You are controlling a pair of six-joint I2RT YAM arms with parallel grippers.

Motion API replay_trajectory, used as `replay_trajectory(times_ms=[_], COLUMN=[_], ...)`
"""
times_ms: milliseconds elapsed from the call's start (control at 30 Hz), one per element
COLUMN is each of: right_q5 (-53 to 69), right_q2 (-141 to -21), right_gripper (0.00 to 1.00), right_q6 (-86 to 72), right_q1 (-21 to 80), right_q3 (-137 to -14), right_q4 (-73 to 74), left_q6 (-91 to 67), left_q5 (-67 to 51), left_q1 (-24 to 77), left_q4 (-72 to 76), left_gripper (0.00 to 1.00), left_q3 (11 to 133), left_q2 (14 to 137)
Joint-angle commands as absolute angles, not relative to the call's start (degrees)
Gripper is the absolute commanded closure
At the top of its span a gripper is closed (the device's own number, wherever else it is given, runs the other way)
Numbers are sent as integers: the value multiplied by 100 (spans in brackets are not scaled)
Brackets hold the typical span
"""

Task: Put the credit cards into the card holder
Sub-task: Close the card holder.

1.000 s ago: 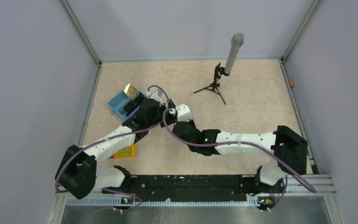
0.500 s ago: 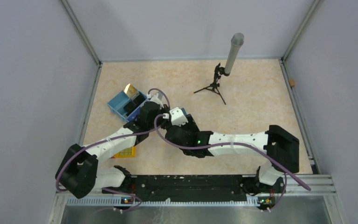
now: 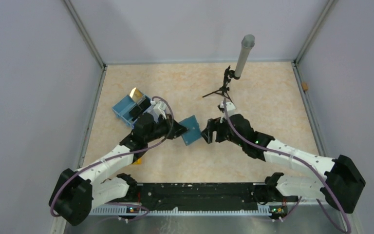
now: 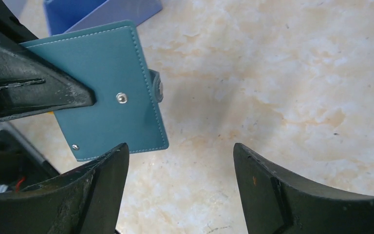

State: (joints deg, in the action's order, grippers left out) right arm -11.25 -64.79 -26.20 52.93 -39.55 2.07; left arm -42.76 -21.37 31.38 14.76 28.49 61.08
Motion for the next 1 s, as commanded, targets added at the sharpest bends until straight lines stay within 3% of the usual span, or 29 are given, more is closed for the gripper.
replay_trajectory(times_ms=[0, 267, 467, 700, 967], right_q5=[1200, 2222, 2332, 1786, 1442], right_q2=[-6026, -6473, -6786, -7136, -7392], right_gripper=[23, 25, 25, 28, 37], right_q6=[-3170, -3565, -3717, -3766, -3861], right_q1=[4561, 4430, 4544, 4960, 5058], right_q3=[-3485, -3424, -3460, -3759, -3946], right_q4=[-1101, -1868, -2073, -1991, -1893], left_q6=[-4297, -4525, -4658, -4747, -4857], left_q5=[-3229, -3532, -3379, -3124, -2962], left_q1=[3097, 3102, 3098, 3098, 3102], left_q4=[2697, 2975, 3009, 2724, 2602], left_gripper=[100, 99, 97, 75, 71], left_q3=[2554, 2412, 2380, 2431, 2377], left_q2=[5733, 5580, 5555, 5656, 5746])
